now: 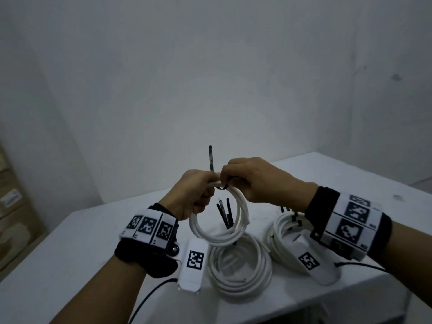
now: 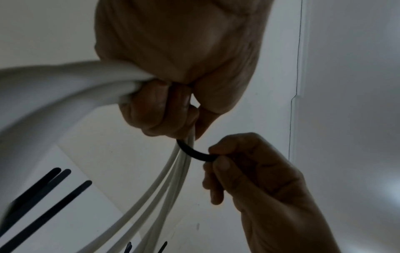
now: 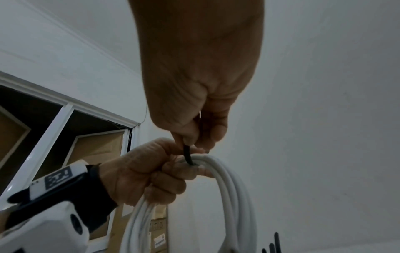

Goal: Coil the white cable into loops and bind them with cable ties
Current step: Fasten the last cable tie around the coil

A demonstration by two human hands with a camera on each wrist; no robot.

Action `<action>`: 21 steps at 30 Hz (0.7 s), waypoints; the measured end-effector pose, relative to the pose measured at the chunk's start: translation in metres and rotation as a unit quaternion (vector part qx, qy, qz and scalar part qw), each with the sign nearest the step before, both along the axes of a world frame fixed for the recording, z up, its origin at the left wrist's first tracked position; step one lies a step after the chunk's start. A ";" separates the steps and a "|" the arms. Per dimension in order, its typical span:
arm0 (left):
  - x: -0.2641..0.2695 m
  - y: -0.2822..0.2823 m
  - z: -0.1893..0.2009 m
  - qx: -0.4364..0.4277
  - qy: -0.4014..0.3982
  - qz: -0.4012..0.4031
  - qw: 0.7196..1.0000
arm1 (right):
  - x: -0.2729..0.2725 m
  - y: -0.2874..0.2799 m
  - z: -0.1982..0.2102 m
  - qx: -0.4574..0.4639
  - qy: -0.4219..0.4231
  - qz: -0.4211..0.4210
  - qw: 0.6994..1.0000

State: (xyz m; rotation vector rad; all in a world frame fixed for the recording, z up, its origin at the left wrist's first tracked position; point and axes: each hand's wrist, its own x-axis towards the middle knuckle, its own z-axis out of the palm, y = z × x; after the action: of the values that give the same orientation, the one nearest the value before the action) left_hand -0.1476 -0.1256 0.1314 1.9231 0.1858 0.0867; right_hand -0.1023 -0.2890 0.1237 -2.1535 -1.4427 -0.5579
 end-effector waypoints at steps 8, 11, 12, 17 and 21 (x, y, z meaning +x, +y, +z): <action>0.006 -0.020 -0.006 -0.030 -0.069 0.029 0.997 | -0.008 -0.014 -0.018 0.139 -0.008 0.045 0.989; 0.005 -0.025 -0.010 -0.033 -0.110 0.036 0.993 | -0.013 -0.013 -0.021 0.276 0.090 0.026 0.957; 0.003 -0.028 -0.011 -0.026 -0.128 0.035 0.991 | -0.014 -0.012 -0.020 0.334 0.154 0.021 0.930; 0.000 -0.038 -0.023 0.156 -0.238 0.051 0.957 | -0.014 0.005 -0.020 0.489 0.320 0.006 0.812; -0.002 -0.031 -0.027 0.239 -0.257 0.062 0.935 | -0.017 0.009 -0.027 0.478 0.289 -0.004 0.830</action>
State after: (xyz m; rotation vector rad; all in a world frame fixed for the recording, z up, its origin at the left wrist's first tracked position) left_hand -0.1499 -0.1568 0.1043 2.2917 -0.0775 0.7717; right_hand -0.1189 -0.2805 0.0964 -1.3190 -0.5882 -0.4287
